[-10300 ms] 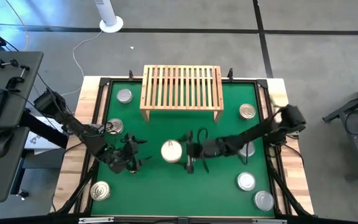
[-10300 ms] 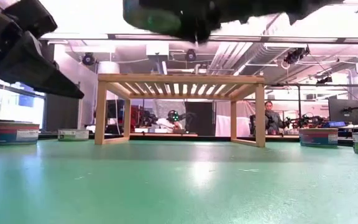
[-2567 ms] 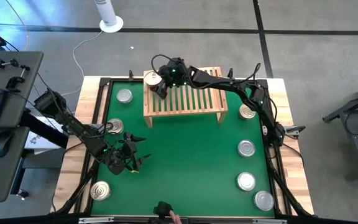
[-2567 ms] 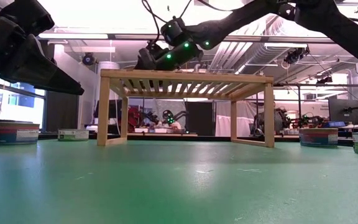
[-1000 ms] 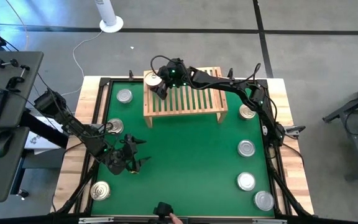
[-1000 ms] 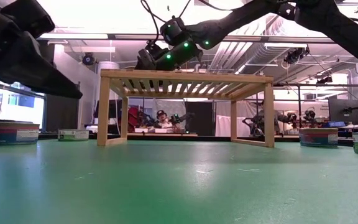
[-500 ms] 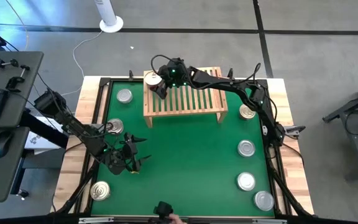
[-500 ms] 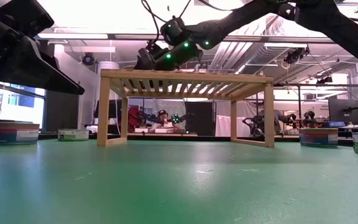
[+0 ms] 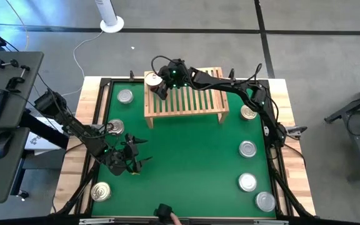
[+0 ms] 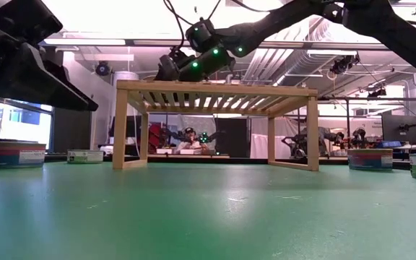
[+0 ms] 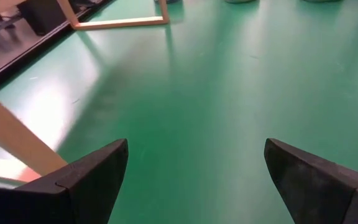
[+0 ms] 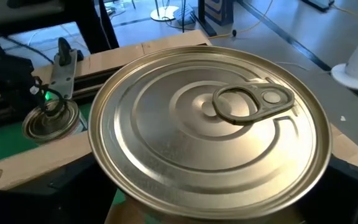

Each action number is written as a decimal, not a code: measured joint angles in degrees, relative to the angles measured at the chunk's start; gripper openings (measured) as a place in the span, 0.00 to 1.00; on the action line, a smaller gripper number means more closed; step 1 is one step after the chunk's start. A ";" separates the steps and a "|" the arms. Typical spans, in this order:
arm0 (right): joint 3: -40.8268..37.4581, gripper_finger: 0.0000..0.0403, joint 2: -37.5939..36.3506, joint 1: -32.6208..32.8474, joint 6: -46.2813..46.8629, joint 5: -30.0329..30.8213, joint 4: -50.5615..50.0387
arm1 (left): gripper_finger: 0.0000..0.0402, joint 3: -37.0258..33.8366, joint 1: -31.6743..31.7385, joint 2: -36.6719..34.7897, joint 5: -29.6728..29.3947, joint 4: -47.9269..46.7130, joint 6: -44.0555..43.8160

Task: Stack canned seafood by type on shelf
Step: Put the center blue tuna can on the shelf

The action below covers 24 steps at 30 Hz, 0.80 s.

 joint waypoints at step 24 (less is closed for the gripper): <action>0.02 0.99 0.01 -0.52 -0.84 -3.17 -2.09 | 0.91 0.00 0.00 0.00 1.17 -0.14 0.68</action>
